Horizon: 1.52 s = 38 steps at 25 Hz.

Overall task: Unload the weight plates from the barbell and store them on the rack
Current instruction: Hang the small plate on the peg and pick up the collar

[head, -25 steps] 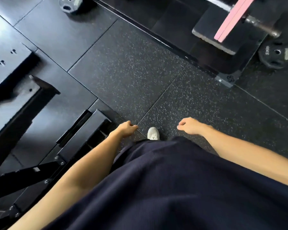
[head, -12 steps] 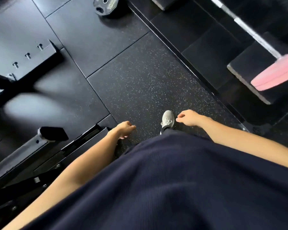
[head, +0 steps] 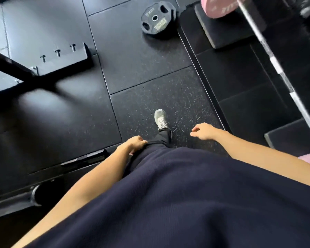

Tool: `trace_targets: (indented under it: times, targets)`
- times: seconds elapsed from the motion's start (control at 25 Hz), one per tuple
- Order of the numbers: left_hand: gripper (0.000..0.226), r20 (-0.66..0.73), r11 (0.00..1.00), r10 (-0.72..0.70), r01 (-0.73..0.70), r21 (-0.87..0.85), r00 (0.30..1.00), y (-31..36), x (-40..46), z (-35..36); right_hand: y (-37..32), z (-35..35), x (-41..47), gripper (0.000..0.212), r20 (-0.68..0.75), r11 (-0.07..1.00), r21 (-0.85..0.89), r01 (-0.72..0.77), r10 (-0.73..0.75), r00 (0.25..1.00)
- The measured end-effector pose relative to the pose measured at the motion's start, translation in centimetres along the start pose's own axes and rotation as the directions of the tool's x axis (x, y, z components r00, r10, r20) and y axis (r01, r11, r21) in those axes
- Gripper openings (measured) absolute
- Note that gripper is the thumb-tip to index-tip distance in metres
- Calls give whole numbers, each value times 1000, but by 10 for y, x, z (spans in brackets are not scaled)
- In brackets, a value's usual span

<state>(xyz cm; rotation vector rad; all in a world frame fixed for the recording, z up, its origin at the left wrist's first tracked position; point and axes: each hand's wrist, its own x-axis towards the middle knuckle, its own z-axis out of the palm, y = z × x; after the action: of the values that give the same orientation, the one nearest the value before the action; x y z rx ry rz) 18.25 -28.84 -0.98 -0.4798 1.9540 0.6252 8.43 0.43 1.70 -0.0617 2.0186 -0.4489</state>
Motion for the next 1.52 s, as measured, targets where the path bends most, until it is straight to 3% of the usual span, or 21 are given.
trace_targets:
  times: [0.24, 0.48, 0.76, 0.96, 1.2, 1.52]
  targets:
    - [42, -34, 998, 11, -13, -67, 999, 47, 84, -159, -81, -130, 98, 34, -24, 999, -31, 7, -7, 1000]
    - [47, -135, 977, 33, -61, -206, 990, 98, 142, -326, -174, -259, 184, 23, -160, 994, 93, 51, -36, 987]
    - [34, -35, 989, -38, 33, -144, 999, 135, 221, -462, -253, -375, 302, 23, -69, 998, 55, 40, -36, 997]
    - [40, -133, 977, -82, 53, -204, 988, 167, 267, -591, -332, -494, 381, 28, -21, 997, -21, 68, -68, 997]
    - [33, -237, 957, -115, 43, -288, 965, 197, 317, -713, -418, -611, 457, 28, 5, 991, -74, 112, -112, 994]
    - [42, -102, 970, -41, 15, -243, 994, 189, 426, -884, -524, -708, 585, 35, 8, 987, -152, 56, -55, 998]
